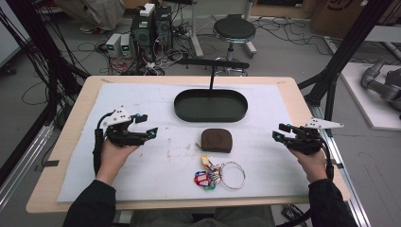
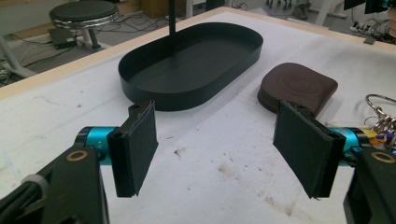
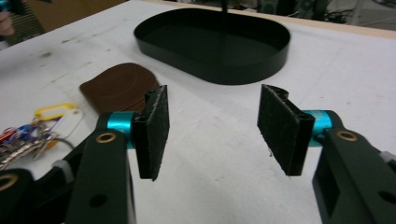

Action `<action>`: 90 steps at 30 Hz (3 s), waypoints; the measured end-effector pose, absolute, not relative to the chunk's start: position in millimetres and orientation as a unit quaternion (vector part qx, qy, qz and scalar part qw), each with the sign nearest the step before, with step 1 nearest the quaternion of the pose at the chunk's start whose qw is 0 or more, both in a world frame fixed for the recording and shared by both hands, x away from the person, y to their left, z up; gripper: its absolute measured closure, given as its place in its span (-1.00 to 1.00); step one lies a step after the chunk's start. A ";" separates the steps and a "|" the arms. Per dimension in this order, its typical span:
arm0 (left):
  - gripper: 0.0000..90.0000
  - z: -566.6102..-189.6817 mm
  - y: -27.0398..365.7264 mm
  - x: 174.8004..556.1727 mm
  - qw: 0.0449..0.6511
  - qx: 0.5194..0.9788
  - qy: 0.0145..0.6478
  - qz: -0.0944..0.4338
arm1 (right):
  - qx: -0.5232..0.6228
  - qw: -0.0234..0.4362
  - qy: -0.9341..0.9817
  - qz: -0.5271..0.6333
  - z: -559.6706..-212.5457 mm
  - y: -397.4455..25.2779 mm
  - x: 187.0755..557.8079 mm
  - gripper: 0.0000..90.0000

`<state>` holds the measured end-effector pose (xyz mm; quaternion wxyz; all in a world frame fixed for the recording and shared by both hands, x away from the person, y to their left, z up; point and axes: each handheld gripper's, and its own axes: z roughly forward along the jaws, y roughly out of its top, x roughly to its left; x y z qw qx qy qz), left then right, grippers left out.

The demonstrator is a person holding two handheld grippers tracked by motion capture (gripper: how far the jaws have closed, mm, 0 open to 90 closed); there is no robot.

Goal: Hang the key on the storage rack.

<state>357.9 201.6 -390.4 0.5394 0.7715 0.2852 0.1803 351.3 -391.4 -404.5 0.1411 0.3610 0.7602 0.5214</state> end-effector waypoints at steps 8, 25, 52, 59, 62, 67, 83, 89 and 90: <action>-0.33 -390.3 188.9 361.8 0.539 0.777 0.274 0.175 | 0.315 0.096 0.791 0.515 -407.8 -371.1 341.2 0.17; -0.33 -389.6 188.9 359.9 0.539 0.777 0.277 0.171 | 0.232 -0.002 0.856 0.462 -426.4 -313.6 337.5 0.47; -0.33 -390.4 186.2 358.0 0.534 0.781 0.275 0.170 | 0.196 0.030 0.909 0.368 -441.7 -276.8 327.7 0.91; -0.33 -390.2 186.4 357.3 0.535 0.780 0.276 0.169 | 0.211 0.037 0.891 0.401 -434.4 -286.2 331.0 0.95; -0.33 -389.9 187.0 356.6 0.534 0.780 0.277 0.170 | 0.218 0.037 0.878 0.425 -429.3 -289.4 332.3 0.95; -0.33 -389.7 188.7 354.6 0.535 0.779 0.279 0.172 | 0.216 0.030 0.856 0.469 -420.6 -291.9 333.3 0.95; -0.33 -391.0 191.4 352.3 0.536 0.778 0.280 0.173 | 0.214 -0.009 0.842 0.495 -412.0 -276.0 328.1 0.90; -0.33 -391.2 190.4 352.6 0.536 0.779 0.278 0.173 | 0.226 -0.038 0.851 0.473 -414.9 -276.6 328.3 0.90; -0.33 -391.2 190.4 352.6 0.536 0.779 0.278 0.173 | 0.227 -0.038 0.850 0.474 -414.3 -277.6 328.4 0.92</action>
